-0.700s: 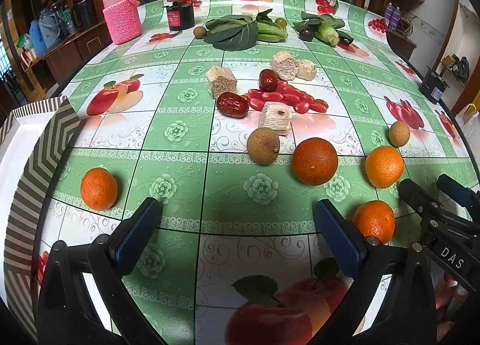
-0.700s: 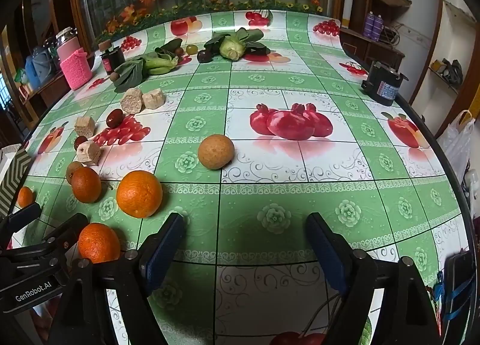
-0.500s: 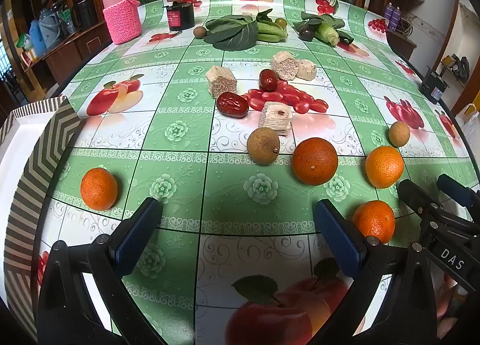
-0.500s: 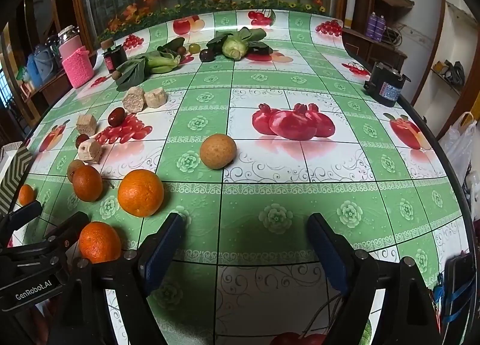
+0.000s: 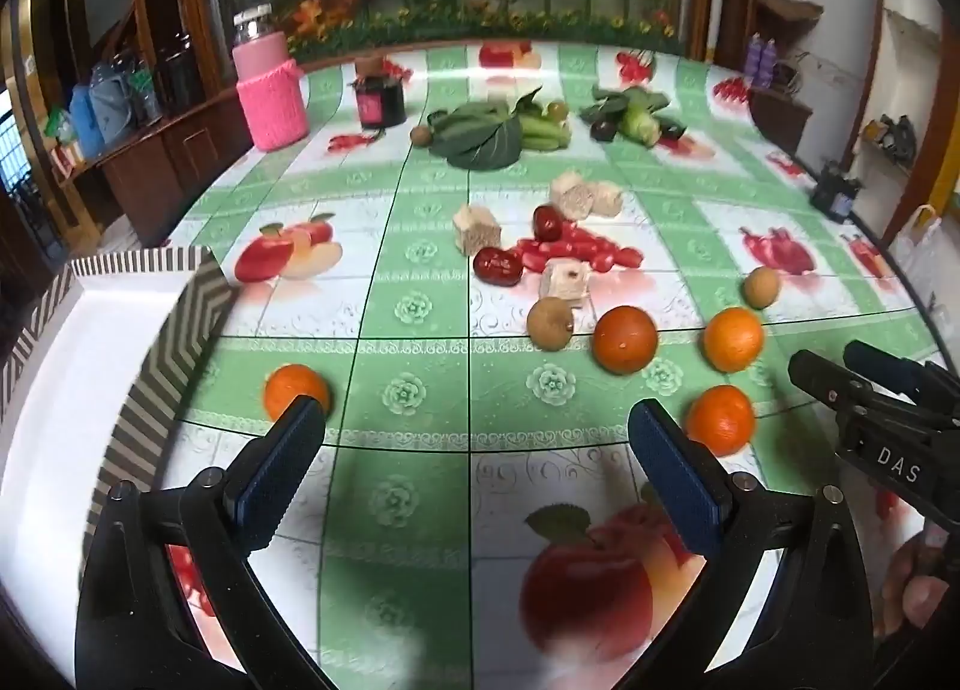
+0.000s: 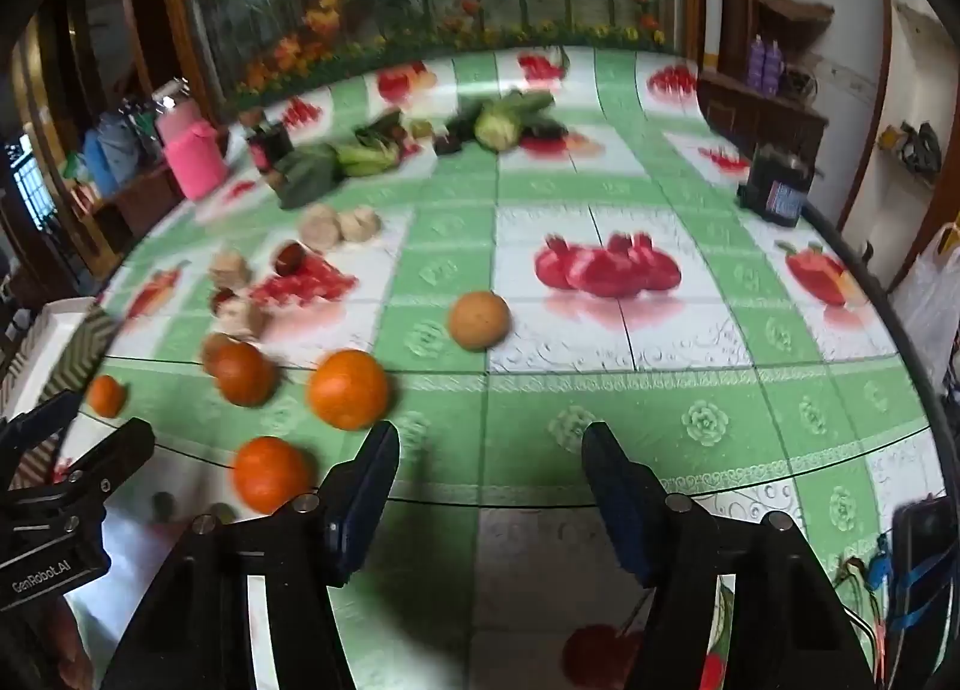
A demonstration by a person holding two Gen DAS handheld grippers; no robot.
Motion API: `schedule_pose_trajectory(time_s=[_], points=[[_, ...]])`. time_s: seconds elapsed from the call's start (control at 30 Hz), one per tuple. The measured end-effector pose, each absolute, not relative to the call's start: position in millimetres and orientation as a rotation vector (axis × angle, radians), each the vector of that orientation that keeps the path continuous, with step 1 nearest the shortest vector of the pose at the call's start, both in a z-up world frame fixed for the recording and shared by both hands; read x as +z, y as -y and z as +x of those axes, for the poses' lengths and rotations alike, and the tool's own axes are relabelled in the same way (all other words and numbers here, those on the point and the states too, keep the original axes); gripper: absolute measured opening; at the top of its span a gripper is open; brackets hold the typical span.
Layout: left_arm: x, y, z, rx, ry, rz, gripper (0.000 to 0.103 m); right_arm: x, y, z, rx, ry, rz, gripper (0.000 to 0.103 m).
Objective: Organize fruits
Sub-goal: 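Move the left tool toward an orange while the right tool approaches another orange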
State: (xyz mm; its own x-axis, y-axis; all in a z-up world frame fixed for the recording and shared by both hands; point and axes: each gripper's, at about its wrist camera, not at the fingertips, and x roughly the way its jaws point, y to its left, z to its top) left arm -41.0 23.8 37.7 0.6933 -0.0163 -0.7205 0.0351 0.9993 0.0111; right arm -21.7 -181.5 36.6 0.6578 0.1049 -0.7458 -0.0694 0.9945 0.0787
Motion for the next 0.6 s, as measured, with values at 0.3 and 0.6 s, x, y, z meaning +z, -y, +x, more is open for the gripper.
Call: schedule_pose_trajectory(time_s=[0.3,0.6], points=[[48.5,-37.4,-58.4,-0.052,-0.766,0.022,0.103,59.4,163.2,-47.7,0.185,-0.751,0.059,0.063],[47.9,-47.4,-63.7,-0.047,-0.774,0.031,0.102,61.8,144.3,-58.3,0.274,-0.749,0.05,0.059]])
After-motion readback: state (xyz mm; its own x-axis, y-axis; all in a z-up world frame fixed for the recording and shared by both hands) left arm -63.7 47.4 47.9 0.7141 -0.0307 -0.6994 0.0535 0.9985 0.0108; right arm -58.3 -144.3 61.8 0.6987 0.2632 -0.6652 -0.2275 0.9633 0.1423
